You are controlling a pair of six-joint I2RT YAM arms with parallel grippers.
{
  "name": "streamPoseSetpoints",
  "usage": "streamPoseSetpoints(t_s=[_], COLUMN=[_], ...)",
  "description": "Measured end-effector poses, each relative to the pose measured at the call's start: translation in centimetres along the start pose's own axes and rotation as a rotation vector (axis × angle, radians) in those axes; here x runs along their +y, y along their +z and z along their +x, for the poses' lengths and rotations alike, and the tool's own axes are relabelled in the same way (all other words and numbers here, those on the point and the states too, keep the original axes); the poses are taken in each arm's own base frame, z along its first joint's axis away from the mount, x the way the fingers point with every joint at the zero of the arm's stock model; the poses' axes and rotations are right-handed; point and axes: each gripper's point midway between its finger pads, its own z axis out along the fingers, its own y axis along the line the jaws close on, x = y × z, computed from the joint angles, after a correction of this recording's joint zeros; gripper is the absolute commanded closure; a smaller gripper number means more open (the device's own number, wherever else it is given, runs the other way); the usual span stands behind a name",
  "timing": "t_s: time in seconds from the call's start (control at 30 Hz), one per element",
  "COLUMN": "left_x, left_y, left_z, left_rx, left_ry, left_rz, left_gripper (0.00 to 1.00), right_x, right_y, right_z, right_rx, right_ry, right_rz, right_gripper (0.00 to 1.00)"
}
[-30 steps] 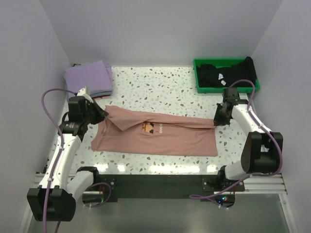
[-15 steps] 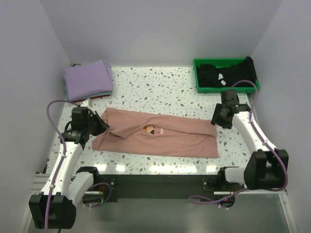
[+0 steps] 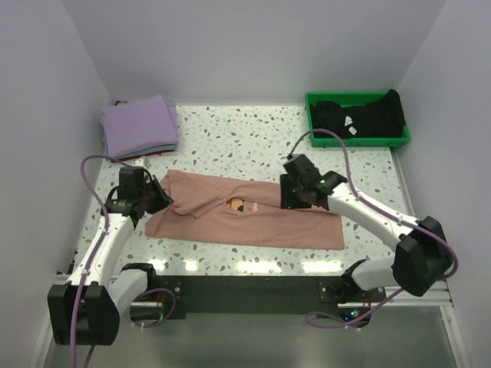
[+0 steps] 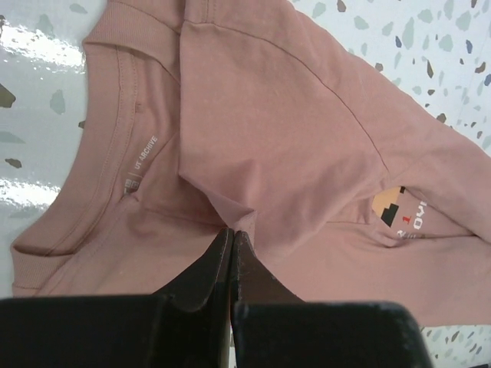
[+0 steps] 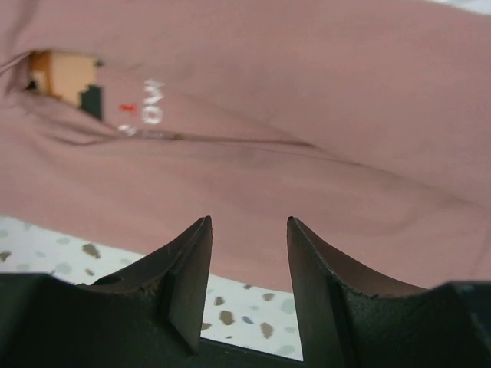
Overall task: Fold and stack the t-shirts
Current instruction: Fold the tshirt
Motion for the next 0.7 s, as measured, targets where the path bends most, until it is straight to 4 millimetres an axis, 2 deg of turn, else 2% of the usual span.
streamPoseSetpoints(t_s=[0.1,0.3,0.43,0.57,0.7], left_x=[0.6,2.1,2.3,1.9,2.0], left_y=[1.1,3.9,4.5,4.7,5.2], left_z=[0.0,-0.5,-0.9,-1.5,-1.9], left_rx=[0.019,0.063,0.054,0.030,0.021], left_ry=[0.014,0.032,0.030,0.033,0.044], left_rz=[-0.027,-0.081,-0.079,-0.062,-0.056], left_gripper=[1.00,1.00,1.00,1.00,1.00], right_x=[5.0,17.4,24.4,27.9,28.8], right_y=[0.5,1.0,1.8,4.0,7.2], right_z=[1.4,2.8,3.8,5.1,5.9], right_rx=[0.013,-0.002,-0.030,-0.026,-0.010], right_ry=[-0.082,-0.230,-0.294,-0.326,-0.345], right_rz=[-0.086,-0.283,-0.385,-0.412,-0.380], right_gripper=[0.54,0.56,0.56,0.56,0.57])
